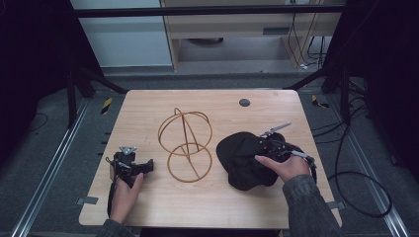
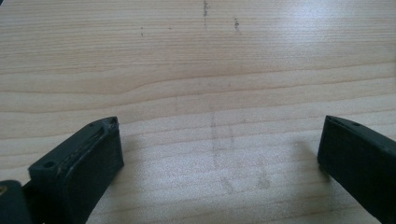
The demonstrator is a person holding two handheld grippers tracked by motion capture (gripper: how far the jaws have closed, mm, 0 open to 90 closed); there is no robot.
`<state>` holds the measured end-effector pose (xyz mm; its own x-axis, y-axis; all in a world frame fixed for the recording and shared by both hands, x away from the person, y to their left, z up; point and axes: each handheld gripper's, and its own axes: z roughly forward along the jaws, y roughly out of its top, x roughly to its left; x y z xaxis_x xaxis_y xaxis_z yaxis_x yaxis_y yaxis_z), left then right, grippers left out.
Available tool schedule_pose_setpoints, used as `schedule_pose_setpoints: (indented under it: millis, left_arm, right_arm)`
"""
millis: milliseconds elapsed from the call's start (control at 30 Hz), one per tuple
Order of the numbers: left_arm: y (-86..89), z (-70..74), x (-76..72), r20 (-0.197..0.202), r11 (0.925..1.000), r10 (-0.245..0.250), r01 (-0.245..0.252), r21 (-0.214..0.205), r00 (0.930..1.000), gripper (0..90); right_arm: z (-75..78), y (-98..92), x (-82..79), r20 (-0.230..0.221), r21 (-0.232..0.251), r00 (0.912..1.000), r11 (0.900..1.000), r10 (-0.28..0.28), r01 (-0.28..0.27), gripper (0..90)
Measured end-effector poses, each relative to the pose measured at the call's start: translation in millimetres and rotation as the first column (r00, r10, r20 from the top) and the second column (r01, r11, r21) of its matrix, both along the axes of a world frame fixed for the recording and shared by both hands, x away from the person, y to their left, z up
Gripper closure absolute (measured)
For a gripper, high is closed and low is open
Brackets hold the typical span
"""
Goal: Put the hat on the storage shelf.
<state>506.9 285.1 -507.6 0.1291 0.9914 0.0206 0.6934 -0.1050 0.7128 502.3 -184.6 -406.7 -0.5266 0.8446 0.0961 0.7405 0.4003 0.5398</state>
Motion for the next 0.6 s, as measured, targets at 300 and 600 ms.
schedule_pose_setpoints:
  millis: [300,600]
  left_arm:
    - [-0.5,-0.1,-0.2,0.001,1.0000,0.000,0.000,-0.003,1.0000,0.0]
    - [-0.8,0.0,-0.6,0.000,1.0000,-0.001,0.001,-0.003,1.0000,0.0]
  right_arm:
    - [-2.2,-2.8,-2.2,-0.005,0.032,0.9994,0.9990,0.033,-0.033,56.0]
    - [-1.2,-3.6,-1.7,0.000,0.052,0.9981,0.9967,0.062,-0.061,80.0]
